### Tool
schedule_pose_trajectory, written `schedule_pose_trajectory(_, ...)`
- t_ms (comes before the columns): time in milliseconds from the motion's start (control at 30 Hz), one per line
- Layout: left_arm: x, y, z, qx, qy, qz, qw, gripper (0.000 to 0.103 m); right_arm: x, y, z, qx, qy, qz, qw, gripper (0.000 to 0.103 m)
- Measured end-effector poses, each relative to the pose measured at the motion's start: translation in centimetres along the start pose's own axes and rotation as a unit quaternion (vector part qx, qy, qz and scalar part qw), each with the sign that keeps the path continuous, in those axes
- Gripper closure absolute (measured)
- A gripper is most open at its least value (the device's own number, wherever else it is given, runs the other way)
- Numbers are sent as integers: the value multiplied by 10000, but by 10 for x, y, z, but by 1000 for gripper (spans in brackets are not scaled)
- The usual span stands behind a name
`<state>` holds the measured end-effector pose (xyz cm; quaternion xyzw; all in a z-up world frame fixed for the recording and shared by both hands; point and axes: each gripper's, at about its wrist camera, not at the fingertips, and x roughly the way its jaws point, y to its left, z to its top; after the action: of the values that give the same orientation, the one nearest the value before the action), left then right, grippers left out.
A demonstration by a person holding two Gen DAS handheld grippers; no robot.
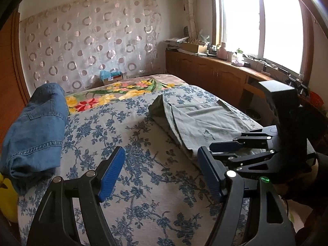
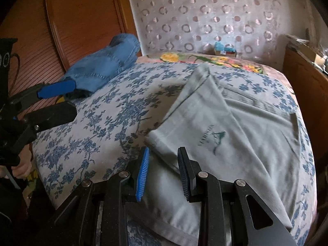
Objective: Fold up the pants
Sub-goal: 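Grasp the folded pants edge with the right tool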
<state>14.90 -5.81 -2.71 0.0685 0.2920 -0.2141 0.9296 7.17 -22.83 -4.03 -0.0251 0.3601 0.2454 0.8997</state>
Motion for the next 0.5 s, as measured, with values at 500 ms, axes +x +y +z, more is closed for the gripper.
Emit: schedule_pose_trajectory(500,15,13,-6,-130,136,-64,9998,29,22,4,23,-57,48,-11,10000,98)
